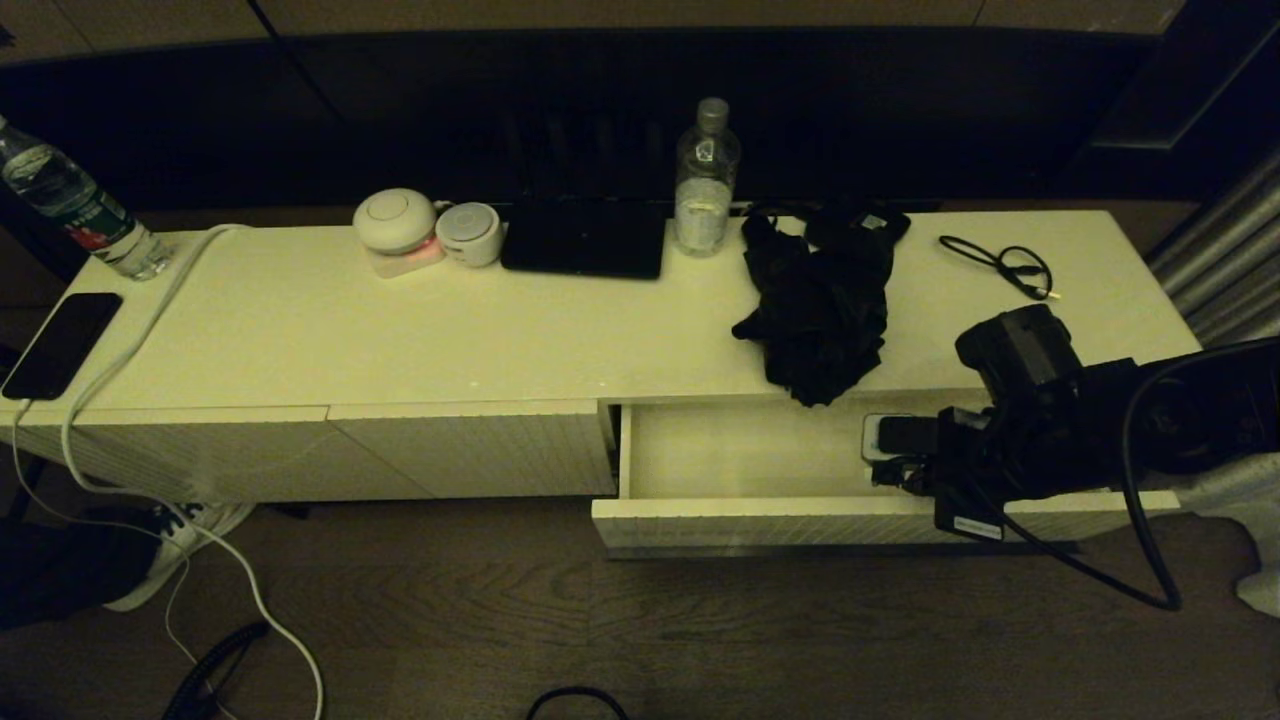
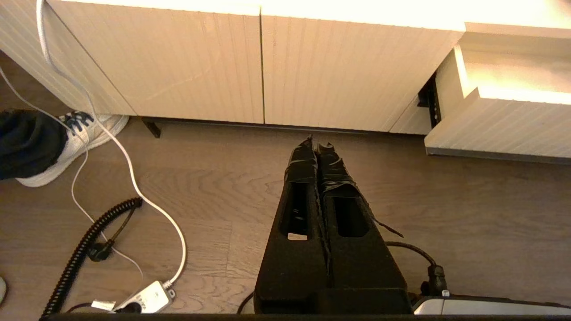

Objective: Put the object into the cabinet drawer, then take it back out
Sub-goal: Open the drawer

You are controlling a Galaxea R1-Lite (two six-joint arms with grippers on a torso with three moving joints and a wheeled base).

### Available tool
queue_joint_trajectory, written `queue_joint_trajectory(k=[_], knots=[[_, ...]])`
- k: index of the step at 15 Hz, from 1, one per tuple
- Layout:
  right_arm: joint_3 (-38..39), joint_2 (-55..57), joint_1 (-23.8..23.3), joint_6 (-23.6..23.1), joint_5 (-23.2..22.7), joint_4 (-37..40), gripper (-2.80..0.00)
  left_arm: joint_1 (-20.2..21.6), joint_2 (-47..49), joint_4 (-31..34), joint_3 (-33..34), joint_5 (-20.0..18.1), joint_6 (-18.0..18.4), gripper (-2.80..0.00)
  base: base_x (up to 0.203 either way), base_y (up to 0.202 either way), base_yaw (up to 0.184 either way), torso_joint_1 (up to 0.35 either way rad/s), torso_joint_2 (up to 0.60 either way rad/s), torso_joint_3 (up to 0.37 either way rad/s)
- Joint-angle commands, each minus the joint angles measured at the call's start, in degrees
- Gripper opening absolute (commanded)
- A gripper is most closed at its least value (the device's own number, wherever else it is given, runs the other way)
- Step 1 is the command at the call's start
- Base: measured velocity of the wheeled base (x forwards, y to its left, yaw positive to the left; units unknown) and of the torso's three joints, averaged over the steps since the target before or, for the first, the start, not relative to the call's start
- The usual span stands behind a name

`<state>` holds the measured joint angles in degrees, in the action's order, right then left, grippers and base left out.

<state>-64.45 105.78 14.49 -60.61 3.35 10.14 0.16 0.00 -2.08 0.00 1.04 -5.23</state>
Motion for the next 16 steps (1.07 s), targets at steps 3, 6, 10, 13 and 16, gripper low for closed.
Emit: queue_joint_trajectory(k=[3, 6, 10, 13, 16], knots=[[3.72, -1.63, 0.1, -0.38, 0.08, 0.93, -2.8, 0.02, -0.09, -0.02, 0.0, 0.02, -0.04, -2.8, 0.0, 0.0, 0.0, 0.0, 0.0, 0.0], [7.14, -1.96, 0.1, -0.3, 0.08, 1.02, -2.8, 0.02, -0.09, -0.02, 0.0, 0.02, -0.04, -2.8, 0.0, 0.0, 0.0, 0.0, 0.0, 0.0], [9.51, -2.51, 0.3, -0.3, -0.1, 1.11, -2.8, 0.02, -0.09, -0.02, 0.08, 0.02, -0.04, -2.8, 0.0, 0.0, 0.0, 0.0, 0.0, 0.0], [11.88, -2.68, 0.7, -0.21, -0.27, 1.02, -2.8, 0.02, -0.09, -0.02, 0.0, 0.02, -0.04, -2.8, 0.0, 0.0, 0.0, 0.0, 0.0, 0.0], [13.83, -3.74, 0.8, -0.29, -0.45, 1.11, -2.8, 0.02, -0.09, -0.02, 0.0, 0.02, -0.04, -2.8, 0.0, 0.0, 0.0, 0.0, 0.0, 0.0]])
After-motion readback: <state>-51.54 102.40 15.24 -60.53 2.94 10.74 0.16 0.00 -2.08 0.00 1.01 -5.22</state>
